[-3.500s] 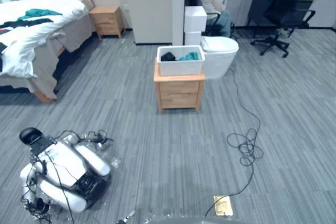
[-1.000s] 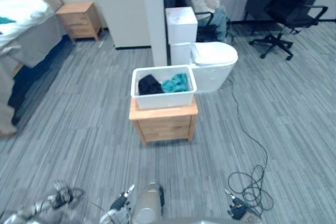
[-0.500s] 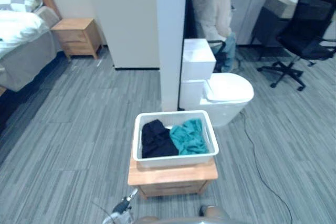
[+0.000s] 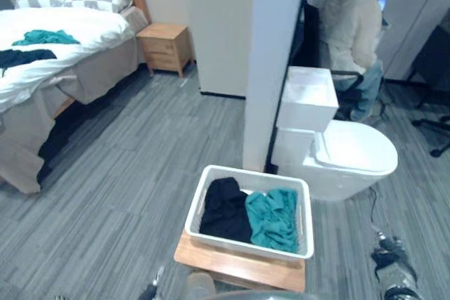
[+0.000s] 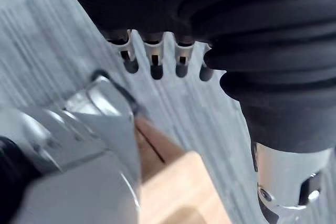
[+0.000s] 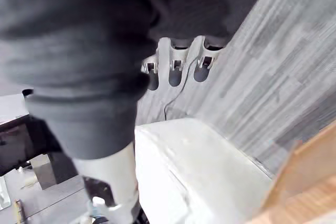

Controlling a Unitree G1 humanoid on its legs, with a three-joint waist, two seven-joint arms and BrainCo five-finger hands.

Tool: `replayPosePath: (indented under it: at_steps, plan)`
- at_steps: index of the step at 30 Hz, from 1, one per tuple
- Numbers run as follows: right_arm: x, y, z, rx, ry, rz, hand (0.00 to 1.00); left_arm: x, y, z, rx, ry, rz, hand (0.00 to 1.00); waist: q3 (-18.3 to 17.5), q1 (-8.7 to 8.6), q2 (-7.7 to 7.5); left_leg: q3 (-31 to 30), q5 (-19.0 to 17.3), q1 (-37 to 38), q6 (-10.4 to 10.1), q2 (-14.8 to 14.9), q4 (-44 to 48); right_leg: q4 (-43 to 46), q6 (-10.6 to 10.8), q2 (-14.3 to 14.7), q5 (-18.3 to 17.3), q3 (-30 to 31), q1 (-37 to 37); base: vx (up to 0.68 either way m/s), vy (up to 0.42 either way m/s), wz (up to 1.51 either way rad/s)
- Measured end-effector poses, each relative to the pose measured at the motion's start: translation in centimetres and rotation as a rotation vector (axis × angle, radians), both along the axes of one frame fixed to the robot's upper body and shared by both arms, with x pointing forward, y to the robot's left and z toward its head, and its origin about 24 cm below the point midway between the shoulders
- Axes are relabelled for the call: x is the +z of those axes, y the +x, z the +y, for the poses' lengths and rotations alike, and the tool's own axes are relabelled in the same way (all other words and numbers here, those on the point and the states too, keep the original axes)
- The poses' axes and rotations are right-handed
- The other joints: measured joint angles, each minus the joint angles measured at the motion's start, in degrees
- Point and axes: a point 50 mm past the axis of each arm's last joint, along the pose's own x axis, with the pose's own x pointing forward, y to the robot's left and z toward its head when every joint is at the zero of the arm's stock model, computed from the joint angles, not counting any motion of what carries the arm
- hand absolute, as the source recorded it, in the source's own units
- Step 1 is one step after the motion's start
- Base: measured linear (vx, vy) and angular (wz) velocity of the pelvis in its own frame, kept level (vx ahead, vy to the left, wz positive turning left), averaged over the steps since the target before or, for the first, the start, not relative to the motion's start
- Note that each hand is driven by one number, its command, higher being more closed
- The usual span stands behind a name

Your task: Pick up the laundry basket with both hands and put the clothes into the washing machine.

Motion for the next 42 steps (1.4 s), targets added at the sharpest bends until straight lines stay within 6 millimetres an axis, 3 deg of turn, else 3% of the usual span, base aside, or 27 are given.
replayPosePath:
  at_steps: [3, 5, 6, 7, 8, 12, 16, 19, 23, 30, 36, 42]
  plan:
    - [-2.4, -2.7, 3.4, -0.016, 0.124, 0.076, 0.00, 0.6, -1.5, 2.6, 0.066, 0.064, 0.019, 0.00, -2.79, -0.31, -3.10, 2.98, 1.46, 2.97, 0.77, -4.56, -7.98, -3.75, 1.72, -3.45, 1.91, 2.03, -0.10, 0.12, 0.213, -0.29]
    - [-1.9, -3.4, 2.8, -0.030, 0.086, 0.070, 0.00, 1.4, -0.5, 4.6, 0.101, 0.136, -0.028, 0.00, -3.74, -1.39, -2.73, 3.97, 1.60, 3.48, 0.80, -6.71, -10.39, -4.83, 1.74, -5.07, 2.26, 3.05, -0.29, 0.12, 0.192, -0.19]
    - [-0.4, -3.3, 1.3, -0.046, 0.004, 0.026, 0.00, 2.6, 0.8, 6.3, 0.117, 0.213, -0.101, 0.00, -4.62, -1.90, -1.55, 4.77, 1.60, 3.46, 0.90, -7.96, -11.72, -5.53, 1.31, -6.07, 2.57, 3.97, -1.17, 0.13, 0.150, -0.14]
    - [0.3, -3.1, 0.7, -0.049, -0.029, 0.006, 0.00, 3.3, 1.6, 7.0, 0.111, 0.249, -0.137, 0.00, -4.93, -1.94, -1.50, 4.99, 1.70, 3.52, 1.28, -8.28, -12.00, -5.71, 1.14, -6.31, 2.74, 4.12, -1.23, 0.14, 0.149, -0.17]
    - [1.4, -2.8, -0.2, -0.052, -0.086, -0.023, 0.00, 4.9, 3.5, 8.6, 0.093, 0.330, -0.222, 0.00, -5.06, -1.83, -0.80, 5.26, 2.07, 3.40, 1.76, -8.77, -12.14, -6.16, 1.99, -6.72, 3.34, 4.30, -1.43, 0.10, 0.060, -0.12]
    - [3.4, -1.1, -1.2, -0.009, -0.176, -0.073, 0.00, 8.8, 7.8, 10.5, 0.030, 0.460, -0.426, 0.00, -5.67, -1.62, 0.42, 6.15, 3.21, 3.73, 2.83, -9.12, -12.77, -6.41, 3.08, -6.56, 4.18, 4.93, -2.54, 0.16, 0.021, -0.14]
    - [4.0, 1.4, -0.8, 0.122, -0.190, -0.090, 0.00, 9.7, 12.6, 8.2, -0.142, 0.417, -0.526, 0.00, -4.57, -1.65, 0.30, 5.98, 3.22, 3.88, 2.82, -8.75, -12.92, -6.47, 2.98, -6.20, 4.25, 4.43, -2.52, 0.10, -0.023, -0.02]
    - [5.6, 5.6, -0.7, 0.247, -0.232, -0.135, 0.00, 11.7, 18.4, 5.7, -0.298, 0.401, -0.650, 0.00, -0.23, -1.83, -0.25, 5.84, 4.13, 2.60, 3.19, -8.75, -12.79, -6.43, 2.73, -6.19, 5.63, 3.80, -3.69, -0.04, 0.003, 0.02]
    - [8.5, 11.9, 0.5, 0.414, -0.288, -0.197, 0.00, 15.2, 24.4, 4.7, -0.437, 0.441, -0.742, 0.00, 6.26, -2.49, -1.67, 5.55, 4.79, -1.62, 3.43, -8.78, -10.31, -6.14, 2.36, -6.41, 7.60, 3.77, -6.80, -0.12, 0.015, 0.03]
    - [13.7, 20.3, 6.2, 0.790, -0.370, -0.302, 0.00, 17.0, 28.5, 4.0, -0.489, 0.443, -0.703, 0.00, 15.94, -2.26, -1.14, 5.57, 4.79, -7.15, 3.43, -7.45, -5.34, -2.81, 2.39, -5.78, 7.70, 5.47, -12.12, -0.14, -0.015, -0.05]
    - [16.0, 22.7, 8.6, 0.989, -0.441, -0.304, 0.00, 17.3, 29.9, 2.8, -0.597, 0.435, -0.658, 0.00, 18.36, -1.65, -1.34, 4.74, 5.47, -10.14, 2.84, -6.16, -5.02, -1.37, 2.07, -4.44, 7.87, 5.48, -15.37, -0.10, -0.029, 0.01]
    - [15.6, 23.4, 10.2, 1.116, -0.489, -0.210, 0.00, 18.2, 31.4, 1.2, -0.707, 0.455, -0.630, 0.00, 19.10, -1.52, -1.58, 4.58, 7.11, -11.93, 2.51, -5.34, -6.09, -1.42, 1.49, -3.40, 8.29, 5.46, -17.46, -0.06, -0.014, 0.00]
